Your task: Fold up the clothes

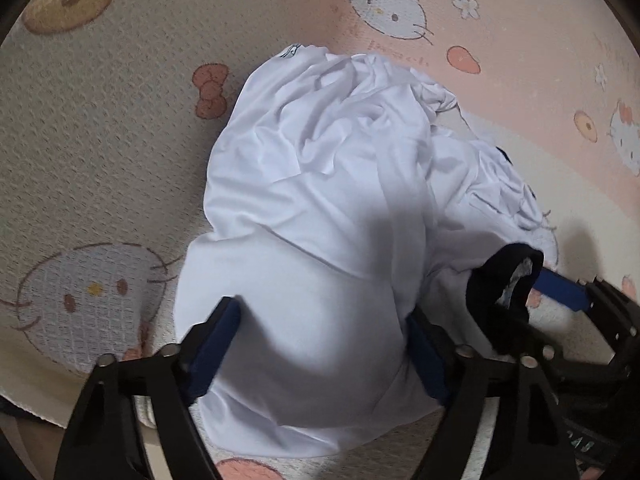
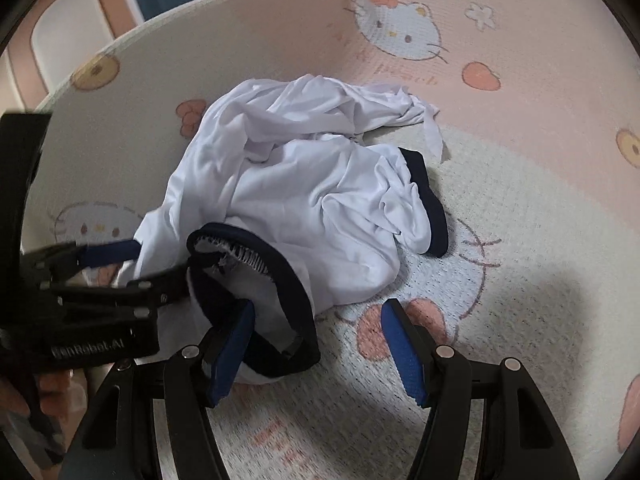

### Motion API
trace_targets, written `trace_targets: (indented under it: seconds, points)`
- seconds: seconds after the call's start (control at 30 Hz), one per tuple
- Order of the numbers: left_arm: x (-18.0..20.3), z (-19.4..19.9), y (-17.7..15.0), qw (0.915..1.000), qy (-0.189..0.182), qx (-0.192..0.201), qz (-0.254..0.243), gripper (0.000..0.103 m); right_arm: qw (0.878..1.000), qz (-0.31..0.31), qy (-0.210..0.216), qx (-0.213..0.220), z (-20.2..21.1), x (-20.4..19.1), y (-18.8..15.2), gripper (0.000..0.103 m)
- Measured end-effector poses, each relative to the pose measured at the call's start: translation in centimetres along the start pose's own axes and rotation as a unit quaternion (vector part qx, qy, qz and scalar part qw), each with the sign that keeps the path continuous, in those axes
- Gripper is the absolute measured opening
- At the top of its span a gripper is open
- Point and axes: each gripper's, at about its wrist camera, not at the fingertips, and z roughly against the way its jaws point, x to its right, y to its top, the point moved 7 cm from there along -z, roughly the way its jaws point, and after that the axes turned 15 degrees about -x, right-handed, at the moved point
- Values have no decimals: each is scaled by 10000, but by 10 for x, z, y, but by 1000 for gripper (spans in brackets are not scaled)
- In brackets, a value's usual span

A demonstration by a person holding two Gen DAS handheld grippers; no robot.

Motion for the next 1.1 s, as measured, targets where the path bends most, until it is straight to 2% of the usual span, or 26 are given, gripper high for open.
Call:
trace_targets:
  seconds: [0.1,0.13,0.17,0.2,0.27,0.3,0.37,0.5,0.63,0.7,0.77,0.83,0.93,1.1]
  points:
    - [3,3,-3,9997,91,156,-188,56,9998,114,-128,43,-3,-4,4,51]
    - [4,4,-5,9995,117,192,-234,53,9997,170,-167,47,-4,-6,4,43]
    - [4,5,-6,9993,117,233,-257,46,9996,231,-161,58,-3,-10,4,31]
    - [5,6,-6,9993,81,279,-245,38,9994,287,-152,70,-3,-12,4,26]
    - [6,8,-8,9993,-17,332,-160,29,9984,352,-430,131,0,-15,5,8]
    - [7,8,-9,9993,-94,342,-87,23,9975,381,-569,158,2,-17,5,4]
    - [7,9,-10,9992,-239,323,28,22,9957,348,-843,141,5,-12,5,3]
    - [10,11,-13,9980,-516,278,221,15,9964,-106,-844,60,10,15,6,2]
    - [30,15,-11,9953,-918,213,201,14,9949,-485,-869,131,25,40,1,2]
    - [47,18,-17,9934,-1119,240,112,14,9917,-535,-1136,261,36,48,-3,2]
    - [66,27,-35,9928,-1161,280,-23,14,9876,-532,-1444,319,46,56,-5,2]
    - [88,25,-33,9925,-1178,280,-158,14,9839,-552,-1677,295,53,64,-6,2]
    - [112,23,-35,9915,-1234,238,-337,14,9821,-704,-1724,284,64,77,-9,2]
    - [120,30,-36,9886,-1416,331,-376,14,9819,-935,-1634,215,75,91,-19,2]
